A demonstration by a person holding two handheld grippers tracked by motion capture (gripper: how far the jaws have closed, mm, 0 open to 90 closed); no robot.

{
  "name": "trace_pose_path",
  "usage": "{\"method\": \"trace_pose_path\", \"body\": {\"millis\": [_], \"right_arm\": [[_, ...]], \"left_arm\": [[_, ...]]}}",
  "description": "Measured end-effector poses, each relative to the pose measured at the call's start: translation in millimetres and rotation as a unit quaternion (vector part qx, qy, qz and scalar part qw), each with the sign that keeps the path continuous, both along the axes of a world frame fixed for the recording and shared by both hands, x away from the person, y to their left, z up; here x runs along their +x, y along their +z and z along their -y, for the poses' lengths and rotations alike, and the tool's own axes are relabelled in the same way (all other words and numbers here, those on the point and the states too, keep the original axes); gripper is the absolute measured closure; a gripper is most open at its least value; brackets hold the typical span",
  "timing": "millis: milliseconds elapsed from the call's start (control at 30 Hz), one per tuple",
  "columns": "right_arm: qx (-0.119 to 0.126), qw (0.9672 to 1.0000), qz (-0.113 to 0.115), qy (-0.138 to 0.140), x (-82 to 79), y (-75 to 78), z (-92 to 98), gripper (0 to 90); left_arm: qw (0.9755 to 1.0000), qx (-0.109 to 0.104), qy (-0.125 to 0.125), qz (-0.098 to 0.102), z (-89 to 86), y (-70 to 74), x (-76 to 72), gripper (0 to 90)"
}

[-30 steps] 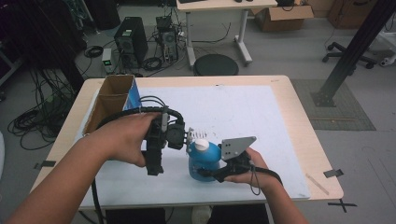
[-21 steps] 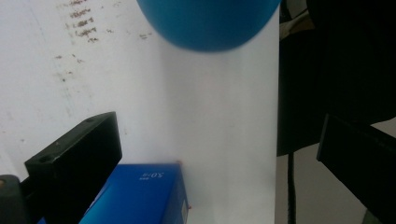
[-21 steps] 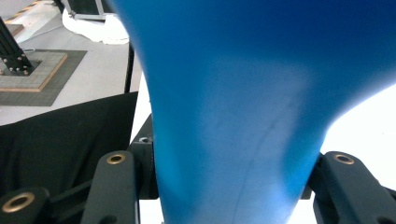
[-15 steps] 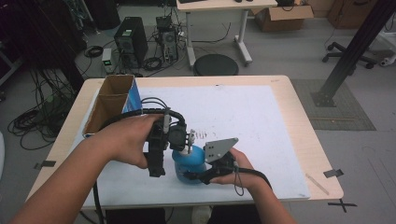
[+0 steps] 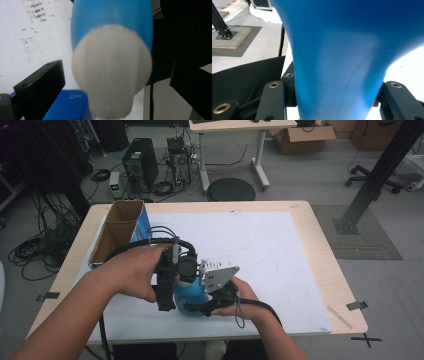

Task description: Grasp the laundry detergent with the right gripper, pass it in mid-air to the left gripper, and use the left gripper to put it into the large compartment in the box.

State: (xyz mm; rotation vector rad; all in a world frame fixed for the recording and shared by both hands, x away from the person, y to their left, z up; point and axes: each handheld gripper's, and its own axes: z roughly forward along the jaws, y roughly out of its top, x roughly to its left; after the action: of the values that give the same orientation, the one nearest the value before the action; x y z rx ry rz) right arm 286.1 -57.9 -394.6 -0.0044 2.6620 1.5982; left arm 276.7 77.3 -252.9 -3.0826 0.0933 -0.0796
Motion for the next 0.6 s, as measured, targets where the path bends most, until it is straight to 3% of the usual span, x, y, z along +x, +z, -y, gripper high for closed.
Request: {"method": "trace_pose_path", "body": {"millis": [400, 600], "right_arm": [[0.009, 1.0000, 0.001, 0.000, 1.1, 0.8, -14.5, 45.2], [0.008, 1.0000, 0.004, 0.003, 0.3, 1.4, -19.8, 45.2]], "left_arm": [[1.0000, 0.006, 0.002, 0.000, -0.9, -3.7, 1.9, 1.2], [1.0000, -0.001, 0.002, 0.001, -1.9, -6.8, 1.9, 1.2]]}}
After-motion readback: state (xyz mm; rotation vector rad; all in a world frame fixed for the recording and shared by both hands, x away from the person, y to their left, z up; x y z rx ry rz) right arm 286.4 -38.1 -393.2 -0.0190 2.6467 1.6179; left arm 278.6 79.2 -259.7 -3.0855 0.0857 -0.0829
